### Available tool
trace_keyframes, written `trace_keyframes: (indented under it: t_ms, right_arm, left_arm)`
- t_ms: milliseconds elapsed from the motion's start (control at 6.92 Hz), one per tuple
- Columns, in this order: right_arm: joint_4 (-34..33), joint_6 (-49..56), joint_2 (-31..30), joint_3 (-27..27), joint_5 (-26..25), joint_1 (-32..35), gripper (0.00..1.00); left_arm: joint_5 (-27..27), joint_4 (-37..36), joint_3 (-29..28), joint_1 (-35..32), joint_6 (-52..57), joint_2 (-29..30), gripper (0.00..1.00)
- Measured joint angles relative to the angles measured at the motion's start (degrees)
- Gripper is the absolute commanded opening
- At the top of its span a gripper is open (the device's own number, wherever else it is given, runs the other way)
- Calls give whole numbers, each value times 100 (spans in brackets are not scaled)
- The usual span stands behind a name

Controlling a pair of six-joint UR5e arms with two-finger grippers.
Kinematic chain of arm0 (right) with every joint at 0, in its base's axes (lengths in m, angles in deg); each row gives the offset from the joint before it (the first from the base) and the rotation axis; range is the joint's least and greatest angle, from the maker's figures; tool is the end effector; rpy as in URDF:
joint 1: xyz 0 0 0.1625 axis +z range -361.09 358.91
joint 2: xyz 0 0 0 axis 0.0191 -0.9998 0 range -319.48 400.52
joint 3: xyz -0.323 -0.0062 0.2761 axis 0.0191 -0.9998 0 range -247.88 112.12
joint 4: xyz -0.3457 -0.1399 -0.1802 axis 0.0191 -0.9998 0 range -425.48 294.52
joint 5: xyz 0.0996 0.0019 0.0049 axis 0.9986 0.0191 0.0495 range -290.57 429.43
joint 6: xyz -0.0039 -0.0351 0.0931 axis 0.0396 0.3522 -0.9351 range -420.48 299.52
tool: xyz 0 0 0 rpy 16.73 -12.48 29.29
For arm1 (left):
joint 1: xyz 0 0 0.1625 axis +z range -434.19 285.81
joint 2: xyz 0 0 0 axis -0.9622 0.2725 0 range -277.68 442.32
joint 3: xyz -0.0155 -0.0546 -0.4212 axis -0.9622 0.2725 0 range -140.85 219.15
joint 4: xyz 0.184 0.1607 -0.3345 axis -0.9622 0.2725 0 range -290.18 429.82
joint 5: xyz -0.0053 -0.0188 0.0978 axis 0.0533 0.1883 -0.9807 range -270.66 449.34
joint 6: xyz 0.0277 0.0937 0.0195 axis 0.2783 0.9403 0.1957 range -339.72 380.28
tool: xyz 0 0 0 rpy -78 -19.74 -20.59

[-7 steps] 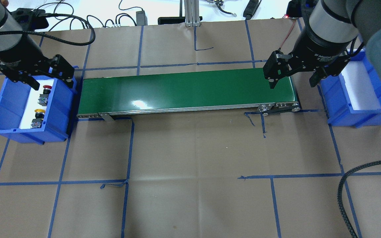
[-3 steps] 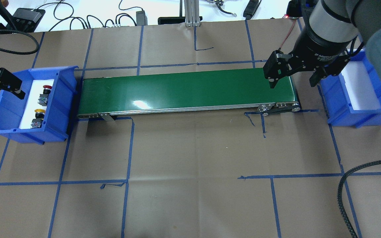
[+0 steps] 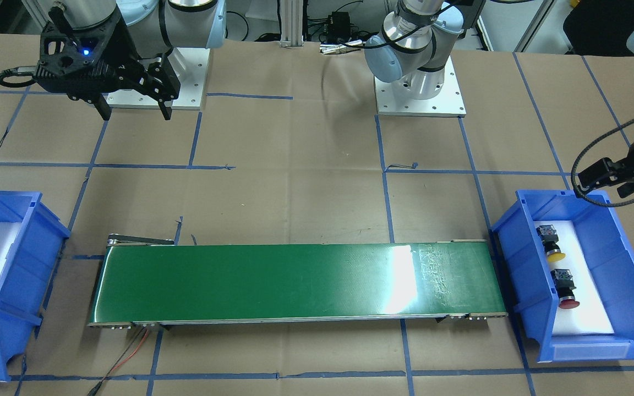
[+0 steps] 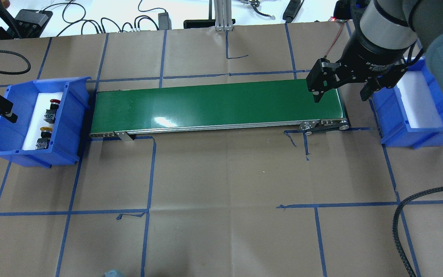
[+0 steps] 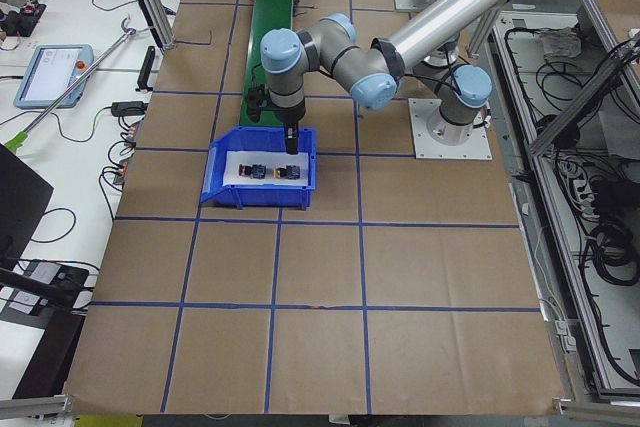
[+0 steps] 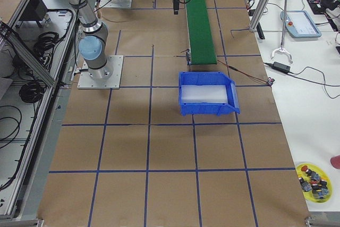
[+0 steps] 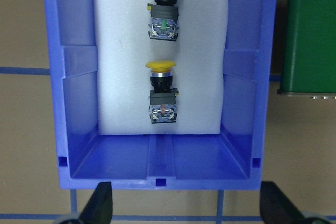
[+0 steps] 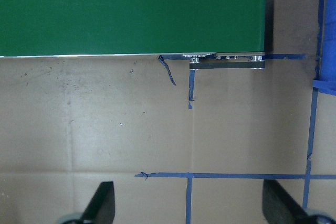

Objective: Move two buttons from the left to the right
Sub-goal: 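Lower the left gripper and grasp the yellow-capped push button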

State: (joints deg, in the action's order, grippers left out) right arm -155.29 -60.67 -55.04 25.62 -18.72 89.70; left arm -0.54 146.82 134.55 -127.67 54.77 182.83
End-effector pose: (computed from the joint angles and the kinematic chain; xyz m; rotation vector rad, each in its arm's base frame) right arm 0.1428 -0.4518 0.5034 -0.0171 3.1084 -0.0505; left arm 0.2196 -0.5208 0.3683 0.0550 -3.1093 -0.0624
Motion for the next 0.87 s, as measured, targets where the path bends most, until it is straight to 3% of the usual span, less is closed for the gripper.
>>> trace_keyframes:
  t_ms: [433,867]
  right_arm:
    - [-1,2,-4,-1,0,0,100]
    - [-10,-1,-5,-12,7,0,100]
  left_arm:
    - [-11,-504,119,-148,4,421,100]
    - [-4,-1450,668,-241,34,666,100]
